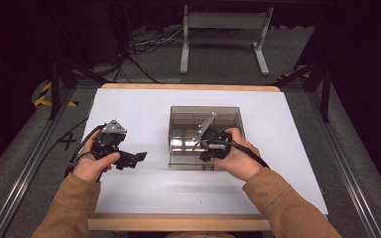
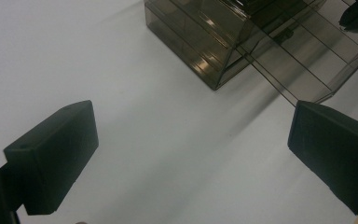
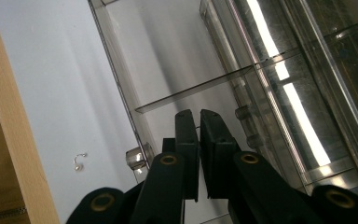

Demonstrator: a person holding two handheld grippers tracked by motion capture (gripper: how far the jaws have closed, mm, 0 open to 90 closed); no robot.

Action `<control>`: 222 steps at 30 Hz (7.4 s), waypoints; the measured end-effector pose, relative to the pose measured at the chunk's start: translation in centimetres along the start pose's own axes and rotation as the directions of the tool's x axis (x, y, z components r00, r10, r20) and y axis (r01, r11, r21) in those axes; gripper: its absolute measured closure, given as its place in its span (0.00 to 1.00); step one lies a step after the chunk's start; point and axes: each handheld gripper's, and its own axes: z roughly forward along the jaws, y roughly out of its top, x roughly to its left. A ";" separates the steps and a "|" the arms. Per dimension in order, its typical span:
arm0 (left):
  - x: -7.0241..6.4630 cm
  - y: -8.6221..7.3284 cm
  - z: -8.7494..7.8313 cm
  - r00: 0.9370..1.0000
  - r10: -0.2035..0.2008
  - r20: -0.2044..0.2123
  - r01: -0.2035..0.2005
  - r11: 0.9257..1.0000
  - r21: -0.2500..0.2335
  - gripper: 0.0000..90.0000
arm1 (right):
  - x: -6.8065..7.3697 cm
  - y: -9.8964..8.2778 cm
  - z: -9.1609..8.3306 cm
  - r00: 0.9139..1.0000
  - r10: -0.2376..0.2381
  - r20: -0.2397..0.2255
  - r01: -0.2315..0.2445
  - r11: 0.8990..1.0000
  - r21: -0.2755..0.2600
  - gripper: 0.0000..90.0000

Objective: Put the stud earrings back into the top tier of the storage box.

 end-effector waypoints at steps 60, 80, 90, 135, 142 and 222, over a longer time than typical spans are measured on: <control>0.0 0.0 0.0 1.000 0.001 -0.001 -0.001 1.000 0.003 0.02 | 3.9 -1.7 -4.1 0.984 -0.168 -0.057 0.157 0.973 -0.168 0.91; 0.0 0.0 -0.1 1.000 0.004 0.000 -0.004 1.000 0.008 0.02 | 5.4 -2.0 -2.3 0.972 -0.216 -0.090 0.203 0.970 -0.137 0.90; 0.0 0.0 0.0 1.000 0.003 -0.001 -0.003 1.000 0.002 0.02 | 6.0 -2.3 -0.4 0.969 -0.213 -0.126 0.202 0.975 -0.090 0.90; -0.1 0.0 -0.1 1.000 0.005 0.006 -0.005 1.000 0.007 0.02 | 7.7 -3.5 6.0 0.951 -0.233 -0.201 0.247 0.968 0.045 0.90; -0.1 0.0 0.0 1.000 0.001 0.002 -0.001 1.000 -0.001 0.02 | 7.8 -3.6 6.2 0.951 -0.244 -0.189 0.259 0.964 0.055 0.93; 0.0 0.0 -0.1 1.000 0.009 0.003 -0.009 1.000 0.000 0.02 | 5.7 -1.4 -2.5 0.972 -0.217 -0.092 0.206 0.972 -0.114 0.96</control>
